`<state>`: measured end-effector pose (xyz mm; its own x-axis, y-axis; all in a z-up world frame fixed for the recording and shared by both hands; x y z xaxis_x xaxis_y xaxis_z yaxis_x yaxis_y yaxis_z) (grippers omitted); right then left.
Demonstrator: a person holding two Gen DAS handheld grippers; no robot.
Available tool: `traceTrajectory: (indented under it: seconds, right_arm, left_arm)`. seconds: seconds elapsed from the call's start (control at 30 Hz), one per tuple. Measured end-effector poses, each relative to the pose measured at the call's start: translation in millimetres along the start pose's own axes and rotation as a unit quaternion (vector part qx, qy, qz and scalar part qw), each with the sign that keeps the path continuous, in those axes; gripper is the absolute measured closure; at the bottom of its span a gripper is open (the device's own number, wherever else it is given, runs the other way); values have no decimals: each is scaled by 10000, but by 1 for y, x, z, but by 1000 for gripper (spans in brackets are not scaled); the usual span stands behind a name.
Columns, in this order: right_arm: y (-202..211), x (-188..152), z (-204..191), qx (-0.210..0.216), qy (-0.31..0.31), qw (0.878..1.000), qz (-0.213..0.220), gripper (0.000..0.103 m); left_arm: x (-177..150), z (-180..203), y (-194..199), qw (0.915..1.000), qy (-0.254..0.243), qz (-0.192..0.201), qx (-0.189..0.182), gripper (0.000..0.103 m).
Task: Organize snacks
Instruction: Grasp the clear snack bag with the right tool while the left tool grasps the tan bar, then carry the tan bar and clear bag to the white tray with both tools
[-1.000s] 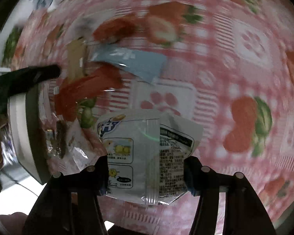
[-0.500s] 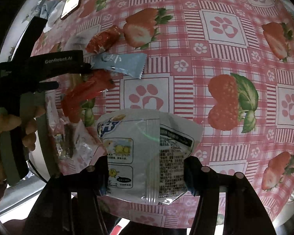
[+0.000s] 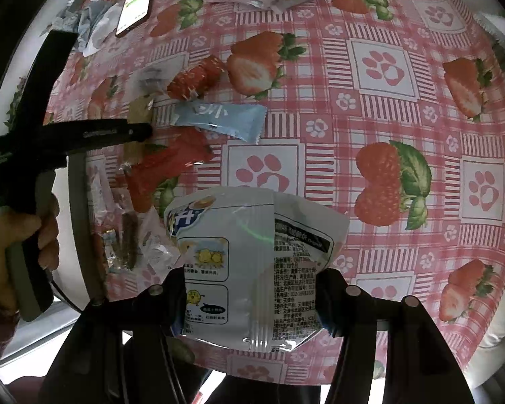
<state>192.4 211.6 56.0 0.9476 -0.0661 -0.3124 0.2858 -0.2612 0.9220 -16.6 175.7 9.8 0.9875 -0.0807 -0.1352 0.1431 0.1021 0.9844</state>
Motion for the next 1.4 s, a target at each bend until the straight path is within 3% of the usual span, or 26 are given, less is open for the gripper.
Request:
traceTrajectory:
  seconds: [0.17, 0.53, 0.87, 1.4]
  right_arm:
    - [-3, -3, -16, -36, 36, 10000, 43, 43]
    - [-4, -9, -40, -32, 70, 9999, 70, 43]
    - [-8, -4, -72, -111, 503, 9987, -17, 43]
    - [-28, 15, -178, -343, 1820, 9824, -263, 43]
  left_arm:
    - [-33, -39, 6, 9992, -107, 234, -321, 77]
    - [-81, -77, 53, 9951, -149, 508, -835, 77]
    - [-116, -102, 71, 9952, 0, 693, -692, 77]
    - [-153, -201, 81, 9883, 1046, 981, -520, 77]
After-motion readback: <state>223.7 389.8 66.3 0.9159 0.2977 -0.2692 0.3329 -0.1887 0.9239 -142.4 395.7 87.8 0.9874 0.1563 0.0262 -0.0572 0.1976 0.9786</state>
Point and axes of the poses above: each gripper's, at about its wrist camera, not at the fingertips, and y roughly against the way its jaws point, z to its right, x to its top, the point moved 2 cm from there along -y, roughly the way its jaws point, and after that the axes turned 7 degrees about -z, right-handed, at the moved point
